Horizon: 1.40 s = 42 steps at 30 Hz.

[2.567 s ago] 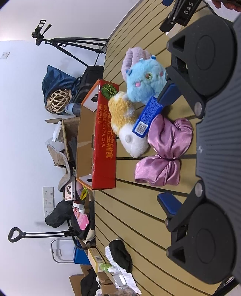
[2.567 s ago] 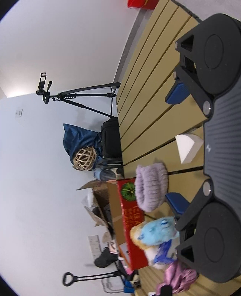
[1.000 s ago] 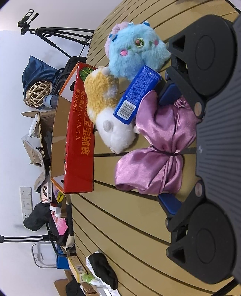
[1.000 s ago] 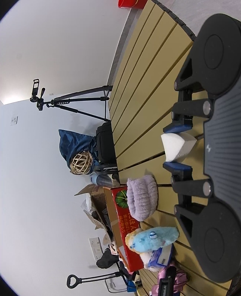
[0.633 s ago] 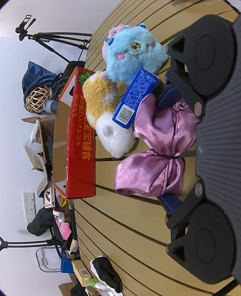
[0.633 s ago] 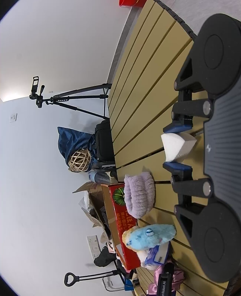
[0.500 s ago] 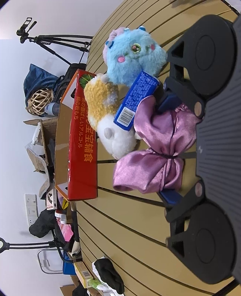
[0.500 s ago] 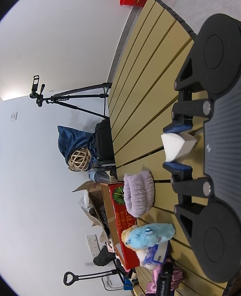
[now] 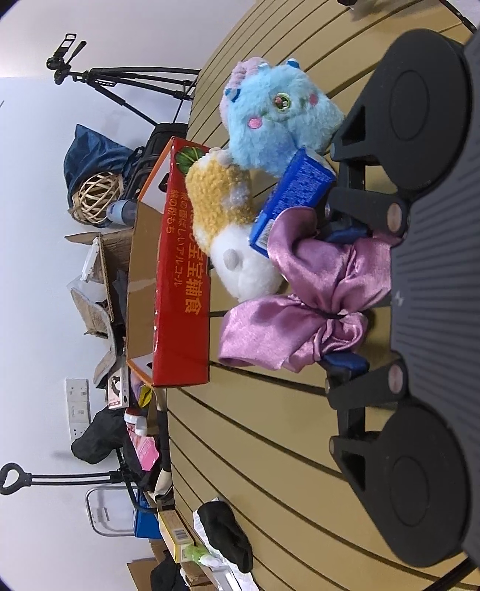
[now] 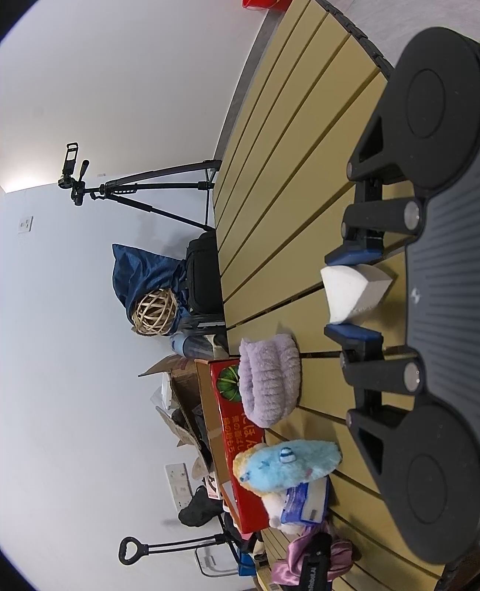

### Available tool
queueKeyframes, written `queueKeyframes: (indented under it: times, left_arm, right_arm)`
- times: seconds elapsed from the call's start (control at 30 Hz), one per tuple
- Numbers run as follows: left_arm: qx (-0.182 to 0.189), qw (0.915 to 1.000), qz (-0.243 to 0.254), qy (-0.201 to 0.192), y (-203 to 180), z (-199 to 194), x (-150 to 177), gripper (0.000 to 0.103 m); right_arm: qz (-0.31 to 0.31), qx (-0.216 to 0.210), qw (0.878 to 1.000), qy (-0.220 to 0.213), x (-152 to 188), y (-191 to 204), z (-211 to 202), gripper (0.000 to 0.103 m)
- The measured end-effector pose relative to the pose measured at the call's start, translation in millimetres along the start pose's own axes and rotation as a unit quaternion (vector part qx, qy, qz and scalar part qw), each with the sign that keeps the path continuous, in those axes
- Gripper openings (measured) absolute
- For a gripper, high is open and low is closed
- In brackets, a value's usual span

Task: Collect trash
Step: 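Grasp the pink satin bow with the left gripper while the right grasps the white foam wedge, then carry the pink bow and white foam wedge down over the black bin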

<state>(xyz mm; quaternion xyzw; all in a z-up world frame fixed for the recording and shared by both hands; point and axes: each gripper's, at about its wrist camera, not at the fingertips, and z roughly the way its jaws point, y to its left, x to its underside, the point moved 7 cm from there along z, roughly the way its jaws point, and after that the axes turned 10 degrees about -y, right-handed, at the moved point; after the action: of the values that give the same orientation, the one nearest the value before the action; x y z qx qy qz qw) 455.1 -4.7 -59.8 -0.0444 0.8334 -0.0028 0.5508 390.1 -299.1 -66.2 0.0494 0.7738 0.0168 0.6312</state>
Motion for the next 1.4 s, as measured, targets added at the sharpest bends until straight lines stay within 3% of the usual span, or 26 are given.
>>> queueKeyframes:
  times: [0.63, 1.1, 1.4]
  left_arm:
    - [-0.008, 0.9995, -0.006, -0.031, 9, -32, -13, 0.053]
    - [0.015, 0.9991, 0.006, -0.038, 6, -66, 3, 0.053]
    - [0.027, 0.9979, 0.004, -0.059, 7, -99, 13, 0.053]
  right_arm:
    - [-0.004, -0.023, 1.0, -0.01, -4, 12, -9, 0.033]
    - [-0.016, -0.077, 0.997, -0.018, -4, 46, -40, 0.033]
    - [-0.017, -0.083, 0.996, -0.035, 2, 56, -72, 0.033]
